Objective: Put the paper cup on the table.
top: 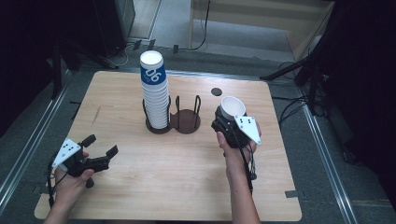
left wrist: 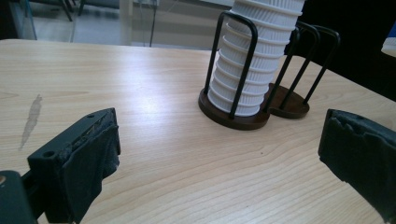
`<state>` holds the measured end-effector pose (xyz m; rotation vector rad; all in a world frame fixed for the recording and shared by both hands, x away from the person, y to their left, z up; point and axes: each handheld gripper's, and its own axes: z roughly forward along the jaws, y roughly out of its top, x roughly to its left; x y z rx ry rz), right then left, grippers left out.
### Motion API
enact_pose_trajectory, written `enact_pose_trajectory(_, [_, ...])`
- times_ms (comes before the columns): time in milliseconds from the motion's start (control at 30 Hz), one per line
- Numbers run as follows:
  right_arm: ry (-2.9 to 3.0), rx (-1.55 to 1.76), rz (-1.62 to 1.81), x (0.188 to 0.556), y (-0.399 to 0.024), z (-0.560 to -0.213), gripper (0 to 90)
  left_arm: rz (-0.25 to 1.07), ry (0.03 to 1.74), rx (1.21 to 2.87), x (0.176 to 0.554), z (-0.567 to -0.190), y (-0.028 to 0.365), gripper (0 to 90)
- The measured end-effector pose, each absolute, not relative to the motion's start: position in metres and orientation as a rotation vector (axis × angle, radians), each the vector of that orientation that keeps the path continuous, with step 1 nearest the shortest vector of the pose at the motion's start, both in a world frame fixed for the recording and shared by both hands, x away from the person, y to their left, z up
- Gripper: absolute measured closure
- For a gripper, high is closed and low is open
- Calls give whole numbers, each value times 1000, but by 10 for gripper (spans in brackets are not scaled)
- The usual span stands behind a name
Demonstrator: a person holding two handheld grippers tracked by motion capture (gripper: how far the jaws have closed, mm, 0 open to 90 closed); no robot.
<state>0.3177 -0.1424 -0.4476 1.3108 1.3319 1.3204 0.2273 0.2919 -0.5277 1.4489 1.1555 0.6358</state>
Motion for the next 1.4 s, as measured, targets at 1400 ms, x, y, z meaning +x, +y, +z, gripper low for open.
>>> enact_pose_trajectory(1400, [1386, 1313, 1077, 418, -167, -527, 201, 733, 1277, 1506, 226, -544, 322, 0])
